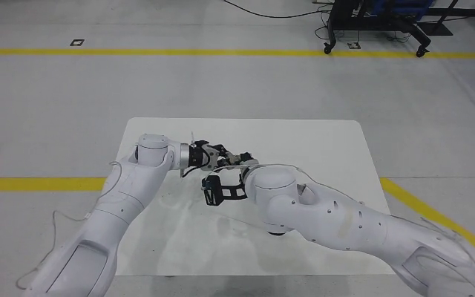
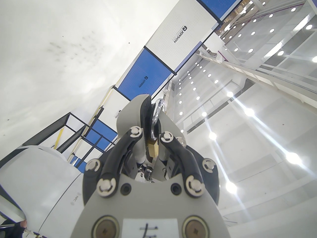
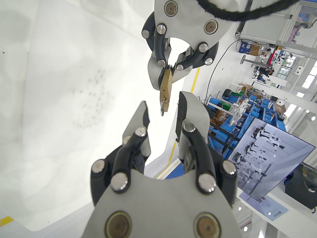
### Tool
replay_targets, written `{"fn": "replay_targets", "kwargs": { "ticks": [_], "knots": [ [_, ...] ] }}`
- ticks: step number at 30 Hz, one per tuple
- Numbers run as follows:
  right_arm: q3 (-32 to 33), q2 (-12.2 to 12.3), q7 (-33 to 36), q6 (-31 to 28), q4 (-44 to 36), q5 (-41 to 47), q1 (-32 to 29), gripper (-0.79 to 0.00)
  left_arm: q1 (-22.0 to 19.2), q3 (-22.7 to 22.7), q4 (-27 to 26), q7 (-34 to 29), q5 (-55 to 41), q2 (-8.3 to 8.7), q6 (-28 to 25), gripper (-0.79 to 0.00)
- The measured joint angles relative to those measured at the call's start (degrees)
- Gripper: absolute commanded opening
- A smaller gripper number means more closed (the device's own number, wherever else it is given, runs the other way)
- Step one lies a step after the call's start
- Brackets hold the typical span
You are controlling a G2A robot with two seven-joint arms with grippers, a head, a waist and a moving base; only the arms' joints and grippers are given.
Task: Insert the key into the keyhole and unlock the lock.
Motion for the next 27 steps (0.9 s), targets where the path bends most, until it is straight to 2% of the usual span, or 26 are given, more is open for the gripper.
{"fn": "replay_targets", "kwargs": {
  "ticks": [2,5,6,7,8,9,13,17,23,27],
  "knots": [
    [1.08,0.32,-0.49,-0.43,-1.07,0.66,-0.51,-0.234,0.02,-0.17,-0.01,-0.05,-0.04,0.06,-0.05,-0.785],
    [3.68,1.01,-2.31,-1.28,-3.02,2.14,-1.91,-0.259,0.09,-0.4,-0.07,-0.06,-0.12,0.14,-0.11,-0.785],
    [4.68,1.31,-3.16,-1.52,-3.72,2.53,-2.49,-0.4,0.1,-0.47,-0.08,-0.06,-0.16,0.16,-0.1,-0.785],
    [5.76,1.66,-4.06,-1.8,-4.44,2.85,-3.15,-0.499,0.11,-0.55,-0.08,-0.06,-0.18,0.19,-0.09,-0.785],
    [7.3,2.18,-5.36,-2.23,-5.4,3.28,-4.21,-0.705,0.11,-0.68,-0.08,-0.01,-0.21,0.23,-0.15,-0.785],
    [8.54,2.61,-6.37,-2.64,-6.05,3.58,-5.11,-0.785,0.12,-0.8,-0.1,0.03,-0.24,0.26,-0.29,-0.785],
    [14.1,4.53,-12.54,-5.37,-7.68,6.06,-9.75,-0.785,0.38,-1.33,-0.56,0.3,-0.24,0.42,-1.54,-0.785],
    [18.82,6.05,-19.48,-9.23,-5.4,8.74,-14.0,-0.785,0.86,-1.2,-1.74,0.46,0.56,0.5,-2.79,-0.785],
    [24.27,6.94,-31.38,-11.39,0.33,15.63,-17.29,-0.785,1.54,-0.86,-3.96,0.88,3.26,0.74,-6.0,-0.785],
    [26.56,7.38,-34.87,-12.93,3.61,19.36,-18.7,-0.785,2.24,-1.48,-5.19,0.46,3.76,1.04,-7.98,-0.785]
  ]
}}
